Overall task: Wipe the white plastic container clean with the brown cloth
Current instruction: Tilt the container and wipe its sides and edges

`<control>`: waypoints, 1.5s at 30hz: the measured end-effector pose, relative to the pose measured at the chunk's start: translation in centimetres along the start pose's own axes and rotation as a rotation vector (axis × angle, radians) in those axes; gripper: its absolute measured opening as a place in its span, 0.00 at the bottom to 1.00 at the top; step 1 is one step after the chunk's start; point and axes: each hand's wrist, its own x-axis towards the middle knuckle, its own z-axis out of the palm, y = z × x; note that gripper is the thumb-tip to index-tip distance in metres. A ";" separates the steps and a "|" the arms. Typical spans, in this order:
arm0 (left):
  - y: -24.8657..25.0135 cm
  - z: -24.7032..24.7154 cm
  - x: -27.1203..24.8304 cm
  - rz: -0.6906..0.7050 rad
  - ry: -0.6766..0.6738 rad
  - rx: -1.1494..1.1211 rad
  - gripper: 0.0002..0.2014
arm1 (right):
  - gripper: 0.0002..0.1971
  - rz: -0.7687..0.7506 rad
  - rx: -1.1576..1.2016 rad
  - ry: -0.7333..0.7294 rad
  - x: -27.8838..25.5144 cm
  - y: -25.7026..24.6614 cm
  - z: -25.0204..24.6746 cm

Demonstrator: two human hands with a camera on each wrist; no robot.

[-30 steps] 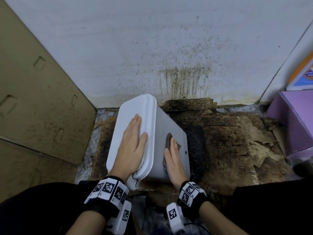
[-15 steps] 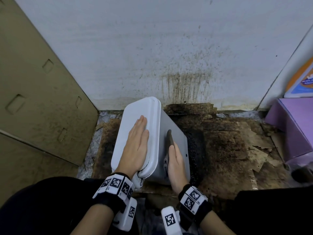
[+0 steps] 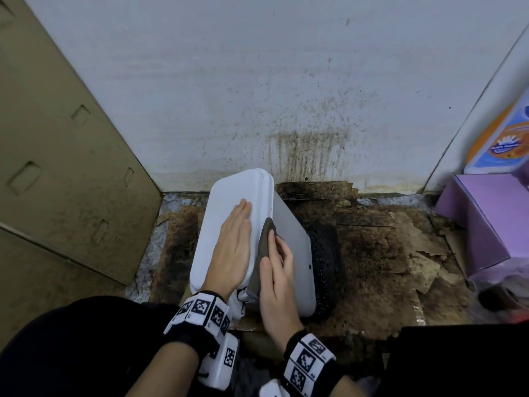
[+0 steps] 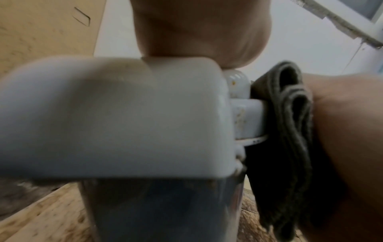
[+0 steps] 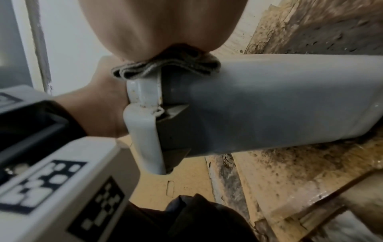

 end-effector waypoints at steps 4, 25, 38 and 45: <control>0.4 0.6 0.0 0.017 -0.025 0.021 0.24 | 0.27 -0.046 -0.217 0.080 0.2 0.8 -0.2; -0.5 -0.6 -0.1 0.043 -0.034 0.122 0.24 | 0.33 -0.003 -0.416 -0.304 11.3 -0.8 -1.4; 0.3 0.7 -0.2 0.039 -0.063 0.128 0.26 | 0.29 0.086 0.008 -0.158 1.6 -0.1 -1.0; 0.5 0.7 -0.1 0.018 -0.074 0.156 0.26 | 0.28 0.061 -0.023 -0.120 0.5 1.0 -0.3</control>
